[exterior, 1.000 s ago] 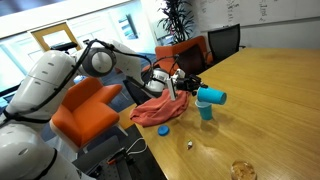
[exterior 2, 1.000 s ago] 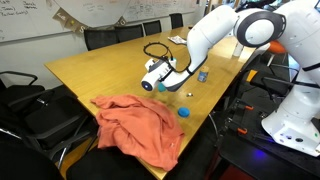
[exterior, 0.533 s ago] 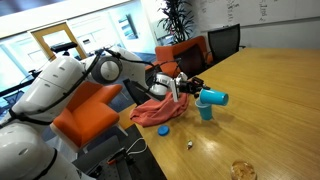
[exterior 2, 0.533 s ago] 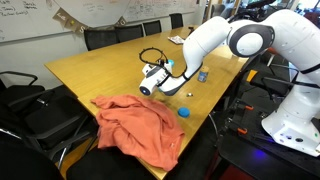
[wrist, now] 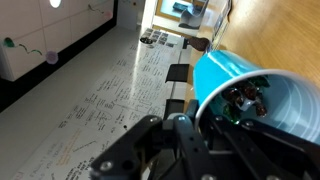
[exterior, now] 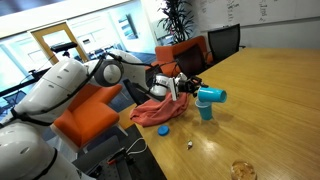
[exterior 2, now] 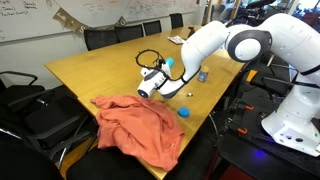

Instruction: Pour the sweets out of one cup into the other

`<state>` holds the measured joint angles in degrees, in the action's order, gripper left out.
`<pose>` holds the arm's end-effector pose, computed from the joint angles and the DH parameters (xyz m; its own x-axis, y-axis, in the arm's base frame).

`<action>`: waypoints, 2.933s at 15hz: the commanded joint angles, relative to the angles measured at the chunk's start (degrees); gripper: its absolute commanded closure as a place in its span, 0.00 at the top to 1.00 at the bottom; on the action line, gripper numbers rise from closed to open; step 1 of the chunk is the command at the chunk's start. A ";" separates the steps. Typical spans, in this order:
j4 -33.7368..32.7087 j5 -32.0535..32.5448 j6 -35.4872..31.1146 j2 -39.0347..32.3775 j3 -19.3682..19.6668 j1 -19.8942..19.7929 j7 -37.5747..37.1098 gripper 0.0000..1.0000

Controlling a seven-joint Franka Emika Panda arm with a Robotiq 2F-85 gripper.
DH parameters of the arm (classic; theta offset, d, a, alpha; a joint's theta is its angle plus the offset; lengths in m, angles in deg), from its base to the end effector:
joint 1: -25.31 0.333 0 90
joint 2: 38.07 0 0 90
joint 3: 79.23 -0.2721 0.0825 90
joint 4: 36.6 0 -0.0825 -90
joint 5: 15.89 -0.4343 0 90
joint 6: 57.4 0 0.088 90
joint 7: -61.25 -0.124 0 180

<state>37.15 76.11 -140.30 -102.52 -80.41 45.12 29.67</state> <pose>0.6857 0.1167 0.0542 0.9253 0.2554 -0.2804 0.2421 0.1714 0.9550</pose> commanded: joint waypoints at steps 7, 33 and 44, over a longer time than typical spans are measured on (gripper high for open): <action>-1.59 3.88 3.73 -1.47 0.73 1.01 9.83 0.01; 0.10 12.25 4.85 -2.76 0.76 0.68 23.81 0.01; 4.88 -0.37 -4.85 8.81 -4.55 -9.42 13.59 0.01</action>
<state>37.07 79.44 -140.47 -100.08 -83.38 39.39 46.25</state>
